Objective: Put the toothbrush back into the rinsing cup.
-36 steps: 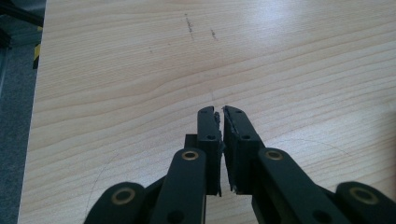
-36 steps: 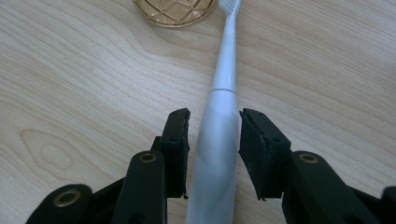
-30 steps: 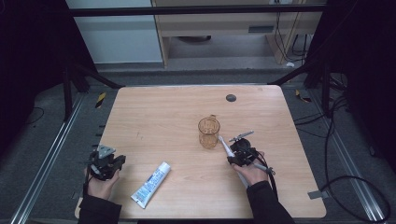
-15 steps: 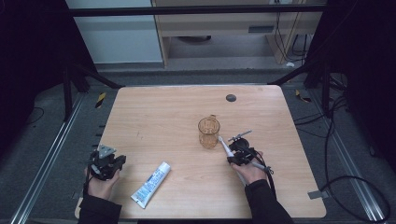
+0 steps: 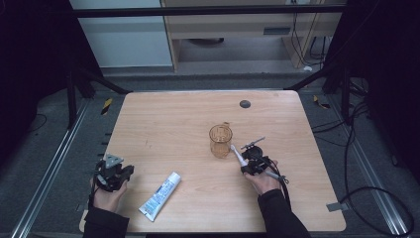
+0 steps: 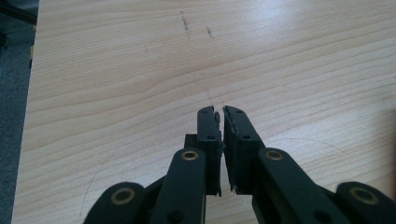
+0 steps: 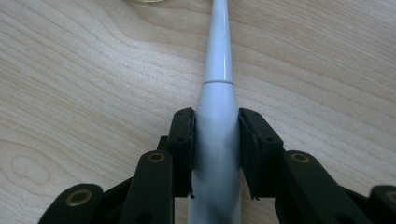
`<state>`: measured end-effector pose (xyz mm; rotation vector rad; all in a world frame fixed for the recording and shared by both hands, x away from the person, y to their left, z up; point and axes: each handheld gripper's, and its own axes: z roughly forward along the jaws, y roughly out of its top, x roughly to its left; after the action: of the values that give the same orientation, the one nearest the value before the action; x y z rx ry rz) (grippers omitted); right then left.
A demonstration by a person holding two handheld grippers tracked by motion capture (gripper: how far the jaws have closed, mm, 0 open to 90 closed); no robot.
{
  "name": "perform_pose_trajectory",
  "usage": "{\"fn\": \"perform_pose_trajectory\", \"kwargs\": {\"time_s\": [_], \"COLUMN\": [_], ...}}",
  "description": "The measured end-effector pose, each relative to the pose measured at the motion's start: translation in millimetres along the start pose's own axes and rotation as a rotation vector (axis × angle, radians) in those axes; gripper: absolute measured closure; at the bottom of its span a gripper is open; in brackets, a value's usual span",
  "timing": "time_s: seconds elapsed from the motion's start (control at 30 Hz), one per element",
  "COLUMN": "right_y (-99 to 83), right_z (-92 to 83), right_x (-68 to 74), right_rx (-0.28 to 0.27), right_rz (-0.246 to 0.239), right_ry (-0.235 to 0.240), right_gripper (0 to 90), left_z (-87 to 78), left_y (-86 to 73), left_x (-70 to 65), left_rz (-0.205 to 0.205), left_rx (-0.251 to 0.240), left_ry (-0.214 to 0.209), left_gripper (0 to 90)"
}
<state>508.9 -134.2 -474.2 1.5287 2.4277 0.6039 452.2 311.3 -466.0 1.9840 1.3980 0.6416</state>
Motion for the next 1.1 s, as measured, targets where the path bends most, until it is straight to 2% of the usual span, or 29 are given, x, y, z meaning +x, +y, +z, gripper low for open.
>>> {"fn": "perform_pose_trajectory", "kwargs": {"time_s": [0.07,0.37,0.4,0.73,0.8,0.83,1.0,1.03,1.07,1.1], "right_y": [-0.5,-3.1,-3.7,-1.1,-0.7,0.5,4.7,4.7,7.0,8.2], "right_z": [-1.2,-25.4,-34.2,-74.0,-77.7,-85.2,-97.6,-97.6,-101.6,-103.7], "right_x": [-0.6,-5.6,-7.1,-12.3,-12.4,-13.3,-14.6,-14.6,-15.2,-15.3], "right_rx": [-0.001,-0.083,-0.117,-0.309,-0.326,-0.371,-0.477,-0.477,-0.525,-0.549], "right_rz": [0.008,-0.003,-0.003,0.014,0.017,0.019,0.039,0.039,0.045,0.05], "right_ry": [0.007,0.032,0.04,0.054,0.054,0.055,0.057,0.057,0.055,0.054], "right_gripper": [67.3,67.5,67.5,67.6,67.6,67.6,67.5,67.5,67.5,67.5], "left_z": [0.3,0.2,0.5,0.4,0.4,0.1,-0.1,-0.1,-0.2,-0.3], "left_y": [0.0,0.8,0.7,1.3,1.3,1.4,1.3,1.3,1.2,1.1], "left_x": [0.1,-1.5,-1.6,-2.3,-2.4,-2.6,-2.5,-2.5,-2.2,-2.1], "left_rz": [0.0,0.003,0.002,0.005,0.005,0.006,0.007,0.007,0.006,0.005], "left_rx": [0.0,0.001,0.001,0.001,0.0,-0.001,-0.003,-0.003,-0.005,-0.006], "left_ry": [-0.001,0.001,0.002,0.004,0.004,0.005,0.008,0.008,0.009,0.009], "left_gripper": [84.3,84.5,84.5,84.9,84.9,84.9,84.9,84.9,84.9,84.9]}}
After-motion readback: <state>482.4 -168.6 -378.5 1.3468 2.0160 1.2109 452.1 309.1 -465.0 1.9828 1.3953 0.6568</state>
